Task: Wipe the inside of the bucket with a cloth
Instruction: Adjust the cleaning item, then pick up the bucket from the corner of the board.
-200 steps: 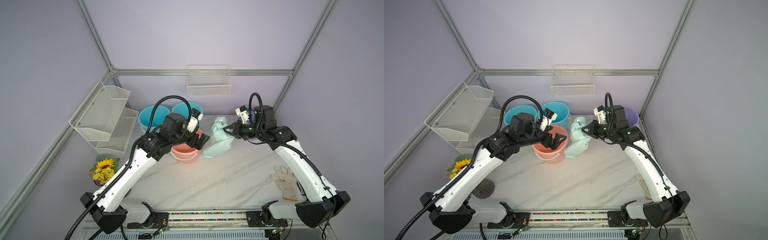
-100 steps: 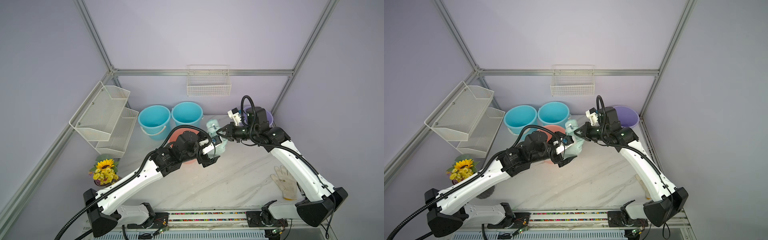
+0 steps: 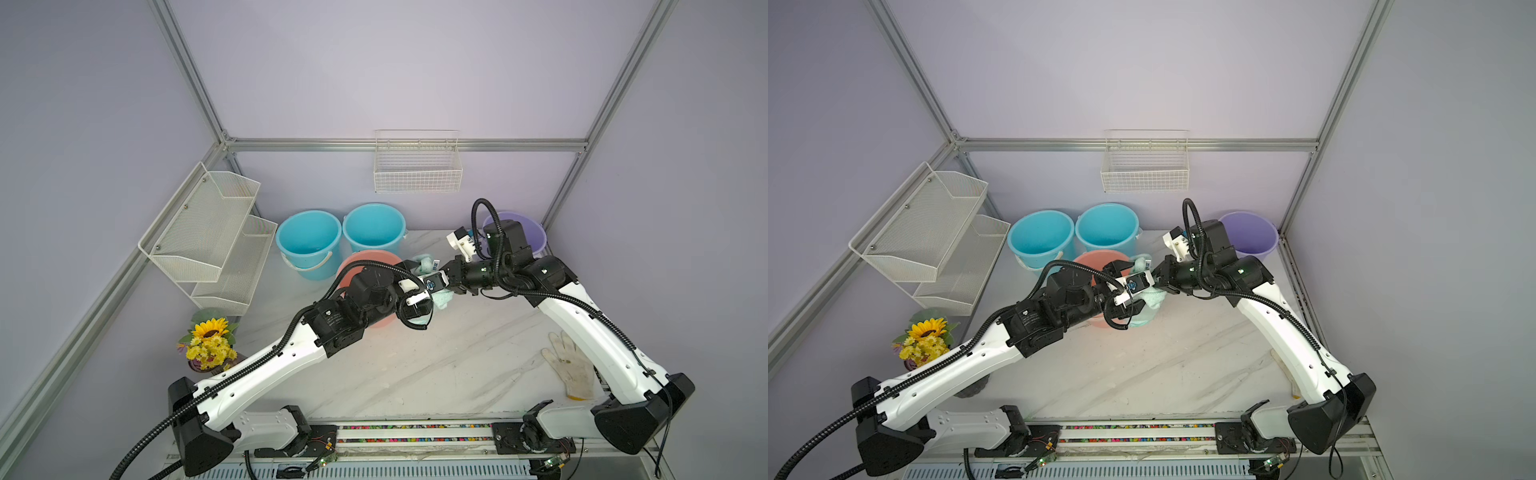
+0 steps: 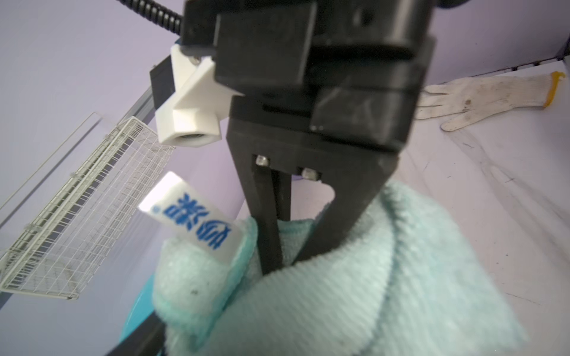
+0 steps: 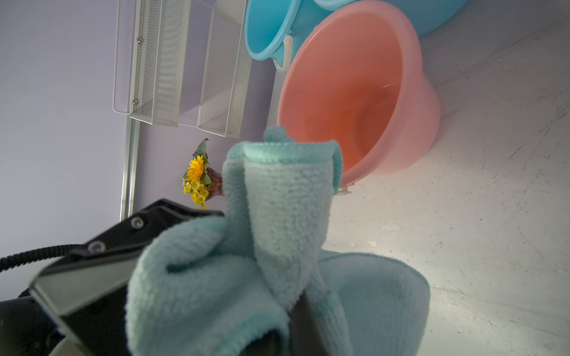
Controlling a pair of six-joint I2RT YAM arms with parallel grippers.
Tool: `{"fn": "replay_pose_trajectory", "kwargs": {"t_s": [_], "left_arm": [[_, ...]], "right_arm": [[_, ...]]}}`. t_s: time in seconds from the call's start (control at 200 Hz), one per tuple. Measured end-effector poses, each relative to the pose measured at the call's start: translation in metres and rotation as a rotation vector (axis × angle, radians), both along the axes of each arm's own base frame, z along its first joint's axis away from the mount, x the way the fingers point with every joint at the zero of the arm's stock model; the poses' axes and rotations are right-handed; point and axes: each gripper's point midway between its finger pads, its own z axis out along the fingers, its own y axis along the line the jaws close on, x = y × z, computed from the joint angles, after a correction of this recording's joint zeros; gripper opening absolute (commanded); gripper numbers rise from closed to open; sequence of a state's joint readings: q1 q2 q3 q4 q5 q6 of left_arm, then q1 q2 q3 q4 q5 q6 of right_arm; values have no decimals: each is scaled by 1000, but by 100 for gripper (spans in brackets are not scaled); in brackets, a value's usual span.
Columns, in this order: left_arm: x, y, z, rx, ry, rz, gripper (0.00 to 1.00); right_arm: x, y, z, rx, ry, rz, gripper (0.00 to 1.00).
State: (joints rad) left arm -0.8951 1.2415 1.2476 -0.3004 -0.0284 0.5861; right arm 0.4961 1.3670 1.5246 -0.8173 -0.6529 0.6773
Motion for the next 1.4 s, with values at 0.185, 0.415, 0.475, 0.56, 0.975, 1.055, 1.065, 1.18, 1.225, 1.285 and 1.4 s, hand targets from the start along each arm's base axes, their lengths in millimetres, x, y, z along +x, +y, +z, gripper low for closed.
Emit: {"fn": "replay_pose_trajectory", "kwargs": {"t_s": [0.185, 0.415, 0.475, 0.56, 0.975, 1.055, 1.065, 1.18, 1.225, 1.285, 1.4], "left_arm": [[-8, -4, -6, 13, 24, -49, 27], [-9, -2, -10, 23, 43, -42, 0], [-8, -2, -10, 14, 52, -36, 0], [-7, -2, -7, 3, 51, -28, 0], [-7, 5, 3, -115, 121, 30, 0], [-7, 5, 0, -138, 150, 43, 0], [-7, 6, 0, -143, 156, 46, 0], [-5, 9, -8, -172, 209, 90, 0], [-3, 10, -8, -188, 227, 110, 0], [0, 13, -8, -213, 247, 144, 0], [5, 14, -8, -245, 288, 194, 0]], "right_arm": [[-1, -1, -5, -18, 8, 5, 0], [4, -3, -12, -54, 4, -10, 10], [6, -5, -13, -71, -8, -25, 19], [13, -11, -12, -105, -39, -59, 30], [123, -173, -41, -369, -119, -553, 63], [139, -206, -55, -440, -103, -638, 64], [141, -211, -58, -447, -100, -648, 64], [162, -264, -78, -509, -64, -779, 63], [170, -286, -86, -532, -48, -836, 63], [179, -311, -101, -560, -15, -900, 63], [199, -348, -131, -601, 68, -1004, 62]]}}
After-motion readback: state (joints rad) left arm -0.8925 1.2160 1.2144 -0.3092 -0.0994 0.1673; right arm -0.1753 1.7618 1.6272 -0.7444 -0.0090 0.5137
